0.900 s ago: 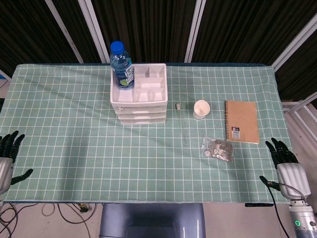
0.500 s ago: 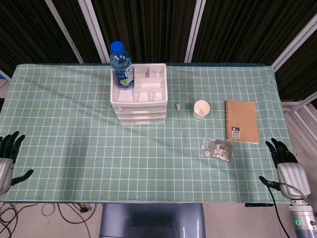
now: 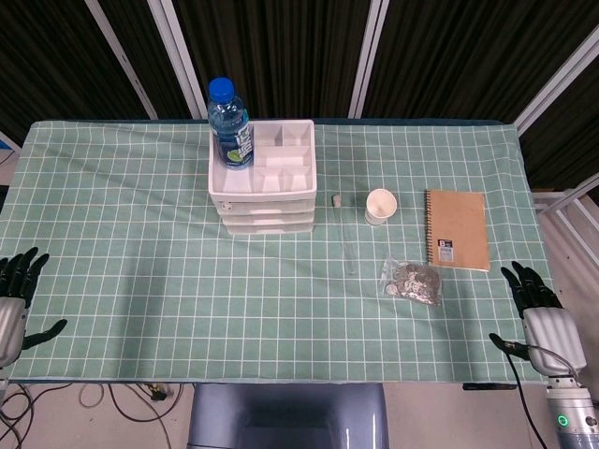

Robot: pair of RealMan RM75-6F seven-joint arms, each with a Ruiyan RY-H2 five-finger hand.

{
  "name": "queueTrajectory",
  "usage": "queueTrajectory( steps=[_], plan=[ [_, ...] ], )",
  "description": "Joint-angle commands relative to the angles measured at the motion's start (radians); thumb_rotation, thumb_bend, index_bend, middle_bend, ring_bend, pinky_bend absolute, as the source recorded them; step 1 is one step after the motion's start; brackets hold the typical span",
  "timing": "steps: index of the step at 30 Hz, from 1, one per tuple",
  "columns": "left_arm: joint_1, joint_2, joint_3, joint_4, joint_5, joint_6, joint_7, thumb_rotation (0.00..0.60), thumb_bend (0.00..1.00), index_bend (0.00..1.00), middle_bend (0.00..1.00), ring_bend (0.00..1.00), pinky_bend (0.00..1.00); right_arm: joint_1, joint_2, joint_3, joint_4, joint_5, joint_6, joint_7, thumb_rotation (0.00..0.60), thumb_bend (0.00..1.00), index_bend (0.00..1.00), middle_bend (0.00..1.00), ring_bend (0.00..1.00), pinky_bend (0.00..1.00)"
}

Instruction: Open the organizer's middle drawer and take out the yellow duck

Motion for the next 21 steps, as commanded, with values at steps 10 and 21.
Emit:
queueTrajectory(
  steps=[10,21],
  plan=[
    [-0.09,-0.058,-0.064,-0.161,-0.036,-0.086,-0.03,0.6,0.41,0.01,0.78,0.83,0.87,0.001,0.007,-0.004,-0.009,0.007,-0.014,0.009,0.6,0.07,0.0,0.0,0.0,0.23],
    [-0.239,-0.155,-0.144,-0.387,-0.344,-0.361,-0.015,0.6,0.46,0.05,0.95,0.98,1.0,0.004,0.016,-0.003,-0.021,0.023,-0.035,0.029,0.6,0.07,0.0,0.0,0.0,0.23]
  ],
)
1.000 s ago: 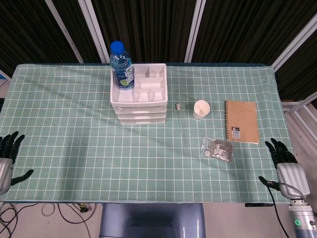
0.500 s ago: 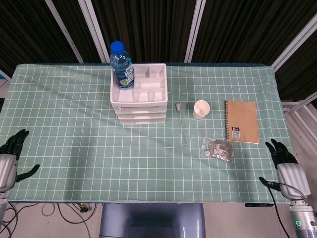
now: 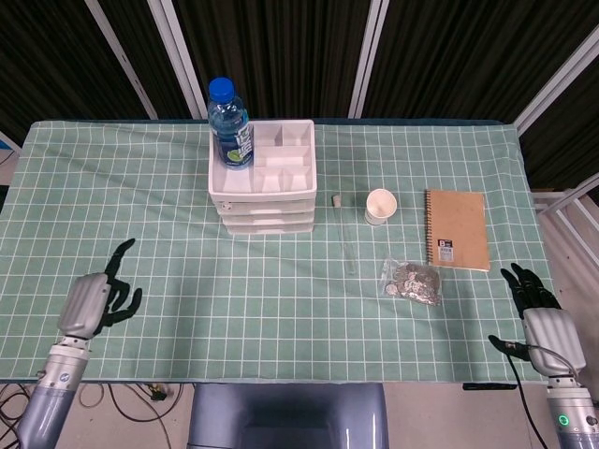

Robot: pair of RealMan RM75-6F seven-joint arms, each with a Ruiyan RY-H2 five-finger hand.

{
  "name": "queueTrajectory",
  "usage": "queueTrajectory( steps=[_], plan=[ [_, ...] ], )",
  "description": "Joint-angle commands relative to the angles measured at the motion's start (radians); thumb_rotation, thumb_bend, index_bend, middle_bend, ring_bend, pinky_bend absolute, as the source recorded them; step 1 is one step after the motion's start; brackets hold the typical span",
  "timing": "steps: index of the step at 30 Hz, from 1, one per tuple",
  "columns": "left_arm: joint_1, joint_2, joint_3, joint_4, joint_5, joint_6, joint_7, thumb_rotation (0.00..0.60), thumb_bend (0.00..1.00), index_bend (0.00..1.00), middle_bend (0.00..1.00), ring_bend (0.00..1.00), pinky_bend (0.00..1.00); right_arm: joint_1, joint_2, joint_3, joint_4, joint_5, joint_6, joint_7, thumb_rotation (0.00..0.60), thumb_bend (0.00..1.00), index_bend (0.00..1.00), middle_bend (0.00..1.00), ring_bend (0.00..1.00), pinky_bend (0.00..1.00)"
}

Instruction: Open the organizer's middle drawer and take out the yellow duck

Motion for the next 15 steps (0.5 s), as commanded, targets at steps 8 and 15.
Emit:
queueTrajectory(
  steps=[8,15],
  plan=[
    [-0.181,-0.169,-0.142,-0.068,-0.358,-0.154,0.058,0.6,0.47,0.07,0.96,0.99,1.0,0.002,0.012,-0.002,-0.007,0.01,-0.016,0.018,0.6,0.07,0.0,0.0,0.0,0.23],
    [-0.283,-0.277,-0.199,-0.007,-0.544,-0.193,0.089,0.6,0.47,0.07,0.98,1.0,1.0,0.004,0.018,-0.004,-0.013,0.016,-0.029,0.031,0.6,0.08,0.0,0.0,0.0,0.23]
  ],
)
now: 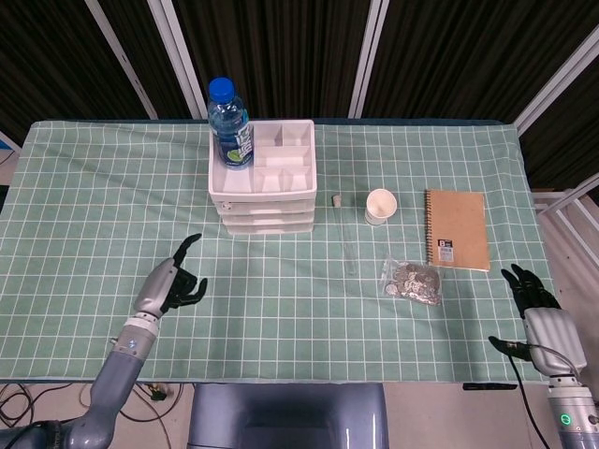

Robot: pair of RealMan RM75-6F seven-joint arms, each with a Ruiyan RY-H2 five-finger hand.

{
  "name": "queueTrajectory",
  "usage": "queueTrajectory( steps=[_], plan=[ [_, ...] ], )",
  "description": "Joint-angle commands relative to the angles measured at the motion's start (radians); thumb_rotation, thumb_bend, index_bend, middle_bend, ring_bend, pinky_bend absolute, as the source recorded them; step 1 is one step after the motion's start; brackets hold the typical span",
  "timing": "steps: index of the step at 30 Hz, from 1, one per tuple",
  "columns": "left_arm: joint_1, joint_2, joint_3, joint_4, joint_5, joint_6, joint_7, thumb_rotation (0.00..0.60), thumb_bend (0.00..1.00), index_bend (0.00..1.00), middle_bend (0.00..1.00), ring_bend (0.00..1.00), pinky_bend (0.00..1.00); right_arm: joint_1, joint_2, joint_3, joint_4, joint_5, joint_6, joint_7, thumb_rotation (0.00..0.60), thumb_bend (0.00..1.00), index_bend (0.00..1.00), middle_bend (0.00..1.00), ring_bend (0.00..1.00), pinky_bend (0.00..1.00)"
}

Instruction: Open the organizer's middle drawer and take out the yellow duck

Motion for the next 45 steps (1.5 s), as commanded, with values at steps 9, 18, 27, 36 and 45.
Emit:
queueTrajectory(
  steps=[9,18,27,36,45],
  plan=[
    [-0.174,-0.216,-0.091,0.181,-0.195,-0.059,0.023,0.6,0.47,0.08,0.98,1.0,1.0,0.001,0.011,0.002,-0.013,0.017,-0.014,0.03,0.6,0.08,0.0,0.0,0.0,0.23],
    [-0.257,-0.345,-0.112,0.348,-0.241,-0.089,0.017,0.6,0.47,0.08,0.98,1.0,1.0,0.003,0.016,0.006,-0.02,0.031,-0.026,0.053,0.6,0.08,0.0,0.0,0.0,0.23],
    [-0.308,-0.45,-0.145,0.483,-0.208,-0.095,-0.03,0.6,0.47,0.07,0.98,1.0,1.0,0.004,0.02,0.01,-0.028,0.044,-0.036,0.078,0.6,0.08,0.0,0.0,0.0,0.23],
    [-0.331,-0.512,-0.161,0.572,-0.165,-0.108,-0.08,0.6,0.47,0.06,0.98,1.0,1.0,0.007,0.022,0.01,-0.033,0.051,-0.048,0.093,0.6,0.08,0.0,0.0,0.0,0.23],
    [-0.34,-0.562,-0.187,0.638,-0.134,-0.118,-0.144,0.6,0.47,0.06,0.98,1.0,1.0,0.008,0.026,0.011,-0.039,0.056,-0.053,0.101,0.6,0.08,0.0,0.0,0.0,0.23]
  ],
)
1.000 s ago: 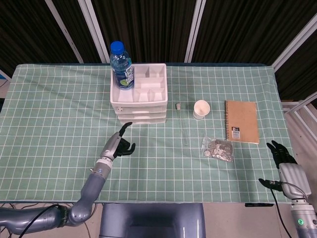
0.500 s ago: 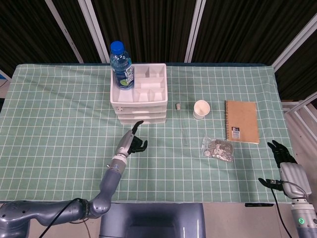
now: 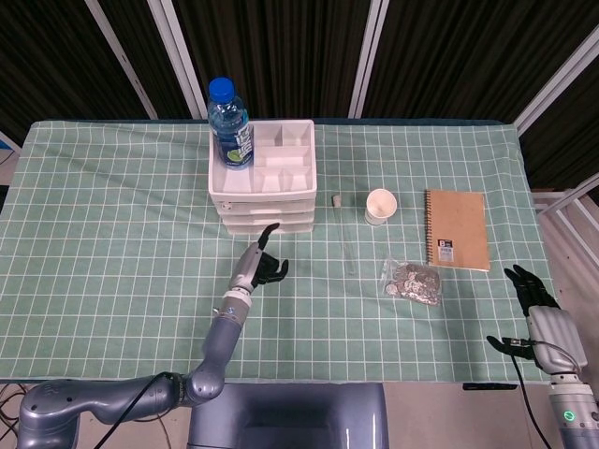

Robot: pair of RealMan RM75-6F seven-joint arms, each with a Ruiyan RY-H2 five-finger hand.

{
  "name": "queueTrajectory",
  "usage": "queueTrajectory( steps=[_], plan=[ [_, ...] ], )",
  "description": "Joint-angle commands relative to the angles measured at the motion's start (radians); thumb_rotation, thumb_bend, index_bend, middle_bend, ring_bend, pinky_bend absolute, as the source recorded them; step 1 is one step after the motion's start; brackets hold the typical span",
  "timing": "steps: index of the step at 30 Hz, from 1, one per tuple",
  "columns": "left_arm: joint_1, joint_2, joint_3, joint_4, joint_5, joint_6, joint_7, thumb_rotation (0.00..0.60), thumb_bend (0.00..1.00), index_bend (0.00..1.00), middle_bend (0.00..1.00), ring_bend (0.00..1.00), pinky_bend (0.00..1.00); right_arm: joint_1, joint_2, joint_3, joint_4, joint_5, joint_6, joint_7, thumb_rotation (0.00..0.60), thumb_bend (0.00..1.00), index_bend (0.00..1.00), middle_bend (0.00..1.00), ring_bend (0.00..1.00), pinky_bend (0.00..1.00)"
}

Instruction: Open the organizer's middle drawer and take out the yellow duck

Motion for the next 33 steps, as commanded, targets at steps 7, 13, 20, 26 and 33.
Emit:
queueTrajectory(
  steps=[7,13,20,26,33],
  plan=[
    [-0.015,-0.05,-0.033,0.077,0.033,-0.013,-0.062,0.6,0.47,0.06,0.98,1.0,1.0,0.0,0.003,0.001,-0.006,0.007,-0.006,0.007,0.6,0.08,0.0,0.0,0.0,0.23],
    [-0.018,-0.075,-0.049,0.113,0.026,-0.017,-0.082,0.6,0.47,0.06,0.98,1.0,1.0,0.002,0.005,0.002,-0.01,0.013,-0.012,0.012,0.6,0.08,0.0,0.0,0.0,0.23],
    [-0.026,-0.093,-0.074,0.143,0.017,-0.036,-0.105,0.6,0.47,0.06,0.99,1.0,1.0,0.002,0.006,0.002,-0.013,0.016,-0.014,0.014,0.6,0.08,0.0,0.0,0.0,0.23],
    [-0.037,-0.106,-0.09,0.167,0.029,-0.058,-0.132,0.6,0.47,0.06,0.99,1.0,1.0,0.003,0.007,0.003,-0.017,0.02,-0.018,0.017,0.6,0.08,0.0,0.0,0.0,0.23],
    [-0.053,-0.122,-0.104,0.194,0.035,-0.078,-0.15,0.6,0.47,0.06,0.99,1.0,1.0,0.003,0.009,0.003,-0.019,0.025,-0.024,0.021,0.6,0.08,0.0,0.0,0.0,0.23]
  ],
)
